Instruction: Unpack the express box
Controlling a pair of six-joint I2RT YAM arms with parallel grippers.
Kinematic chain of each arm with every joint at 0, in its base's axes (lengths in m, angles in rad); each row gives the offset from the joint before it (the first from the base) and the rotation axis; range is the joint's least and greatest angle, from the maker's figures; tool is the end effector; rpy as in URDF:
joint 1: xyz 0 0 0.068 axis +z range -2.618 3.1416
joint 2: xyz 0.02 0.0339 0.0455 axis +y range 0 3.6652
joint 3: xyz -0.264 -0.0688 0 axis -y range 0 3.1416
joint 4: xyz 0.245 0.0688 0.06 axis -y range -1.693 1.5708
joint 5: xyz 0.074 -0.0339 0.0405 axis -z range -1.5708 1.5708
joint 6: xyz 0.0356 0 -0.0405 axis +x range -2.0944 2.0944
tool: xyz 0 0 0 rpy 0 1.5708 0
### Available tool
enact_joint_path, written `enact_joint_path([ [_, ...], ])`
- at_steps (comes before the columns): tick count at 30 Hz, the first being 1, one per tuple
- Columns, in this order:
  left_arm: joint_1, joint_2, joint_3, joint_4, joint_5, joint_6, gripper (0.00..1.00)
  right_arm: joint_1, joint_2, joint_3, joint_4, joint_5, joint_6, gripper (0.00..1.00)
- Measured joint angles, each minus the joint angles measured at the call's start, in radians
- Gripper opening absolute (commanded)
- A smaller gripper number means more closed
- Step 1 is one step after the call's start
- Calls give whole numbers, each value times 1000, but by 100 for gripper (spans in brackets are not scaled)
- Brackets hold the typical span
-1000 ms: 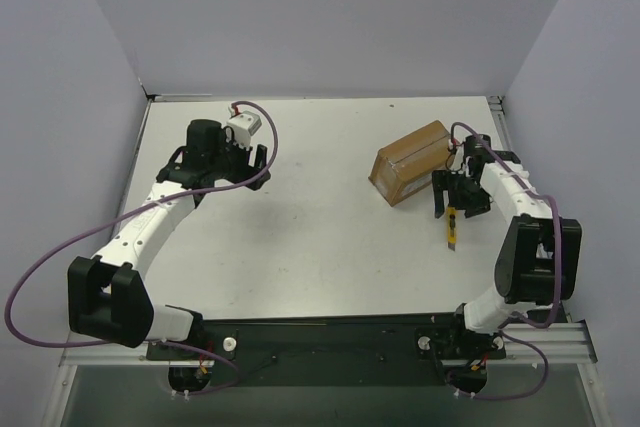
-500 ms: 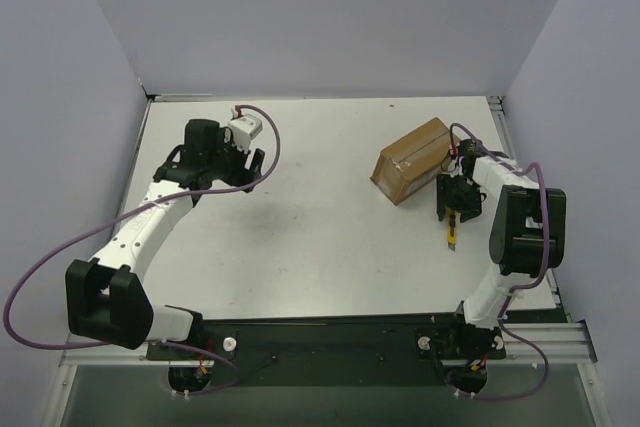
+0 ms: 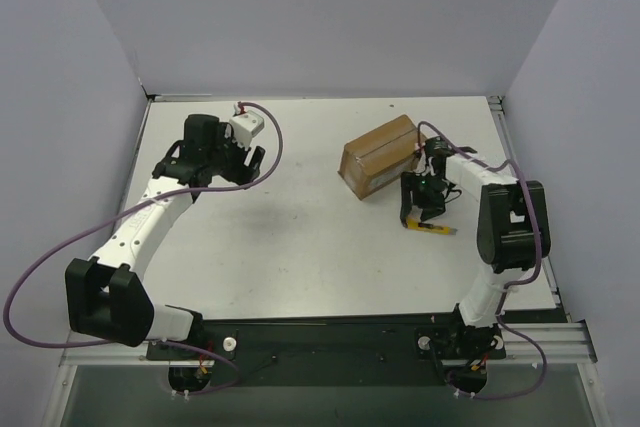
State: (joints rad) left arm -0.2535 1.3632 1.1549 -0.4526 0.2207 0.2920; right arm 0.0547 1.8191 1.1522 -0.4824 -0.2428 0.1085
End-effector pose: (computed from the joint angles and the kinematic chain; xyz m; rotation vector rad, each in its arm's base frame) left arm 0.2919 -0.0837 0.3131 0.7136 2.1046 -0.2249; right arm 0.3579 0.0282 0.1659 0.0022 2.7182 0.3778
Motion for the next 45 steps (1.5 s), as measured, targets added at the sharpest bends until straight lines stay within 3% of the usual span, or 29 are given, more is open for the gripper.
enact_joint_path([
  [5, -1, 19, 5, 0, 3, 2, 81, 142, -16, 0, -62, -100, -22, 55],
  [14, -5, 22, 5, 6, 35, -8, 81, 15, -145, 0, -181, -87, -119, 56],
  [19, -12, 22, 3, 8, 48, -21, 81, 27, -220, -39, -174, -49, -135, 61],
  [23, -13, 22, 3, 8, 54, -26, 81, 50, -208, -77, -135, -15, -219, 63],
  [28, -14, 22, -7, 8, 53, -26, 81, 19, -128, -50, -78, 21, -302, 51],
  [35, -14, 21, -30, 8, 53, -22, 81, -19, -96, -50, -58, -23, -322, 56],
  [45, -14, 14, -55, 8, 53, -19, 81, 93, -96, -134, -64, -116, -318, 55],
])
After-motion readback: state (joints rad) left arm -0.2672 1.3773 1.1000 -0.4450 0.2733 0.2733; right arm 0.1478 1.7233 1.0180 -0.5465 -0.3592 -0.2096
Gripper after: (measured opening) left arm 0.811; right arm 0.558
